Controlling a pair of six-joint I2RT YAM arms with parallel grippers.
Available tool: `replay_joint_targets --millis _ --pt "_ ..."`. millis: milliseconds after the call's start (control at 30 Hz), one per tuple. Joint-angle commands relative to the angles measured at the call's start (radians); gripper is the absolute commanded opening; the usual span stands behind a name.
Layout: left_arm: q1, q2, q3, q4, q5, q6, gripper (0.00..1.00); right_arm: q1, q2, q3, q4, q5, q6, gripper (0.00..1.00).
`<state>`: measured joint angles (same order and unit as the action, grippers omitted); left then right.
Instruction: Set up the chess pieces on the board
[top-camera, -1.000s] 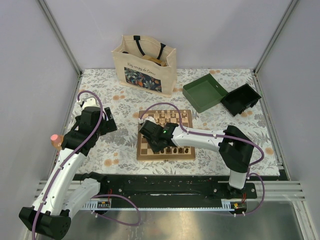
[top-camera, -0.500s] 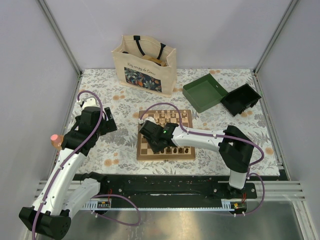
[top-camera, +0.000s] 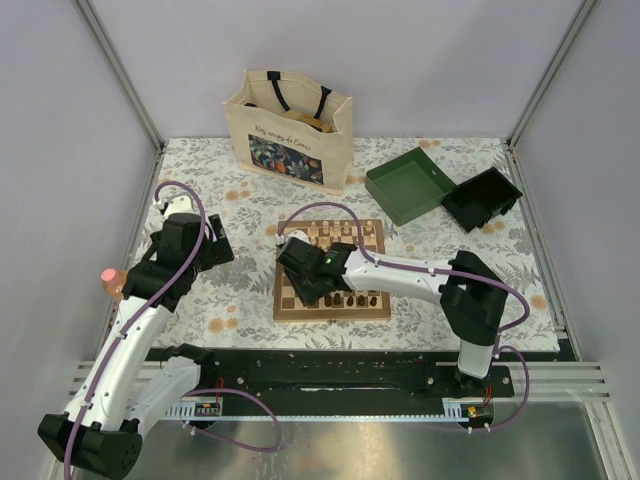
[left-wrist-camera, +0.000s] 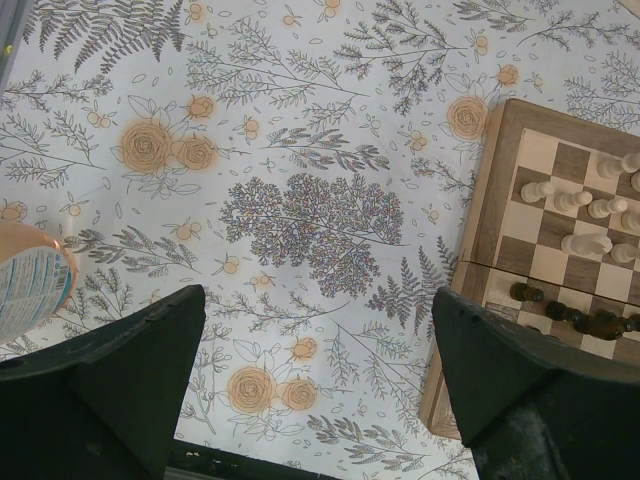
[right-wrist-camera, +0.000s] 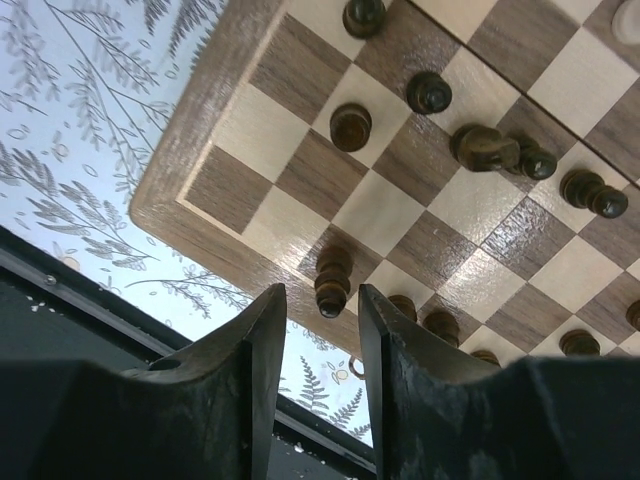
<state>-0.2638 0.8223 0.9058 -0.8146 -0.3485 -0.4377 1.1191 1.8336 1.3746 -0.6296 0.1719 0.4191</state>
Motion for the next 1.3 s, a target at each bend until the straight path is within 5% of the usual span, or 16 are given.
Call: replay_joint_targets --millis 0,567,1267 --pt "0.006 -0.005 -0.001 0.028 0.005 0.007 0.99 -0.004 -0.016 0.069 0.005 0.014 -0.014 0.44" --pt "0.006 -0.005 -0.002 0.028 0.008 0.008 0.99 -0.039 -0.177 -0.048 -0.012 0.075 -0.006 0.45" --pt "0.006 0.001 -0.002 0.028 0.009 0.007 0.99 -0.039 -0.137 -0.059 -0.064 0.008 -0.045 0.41"
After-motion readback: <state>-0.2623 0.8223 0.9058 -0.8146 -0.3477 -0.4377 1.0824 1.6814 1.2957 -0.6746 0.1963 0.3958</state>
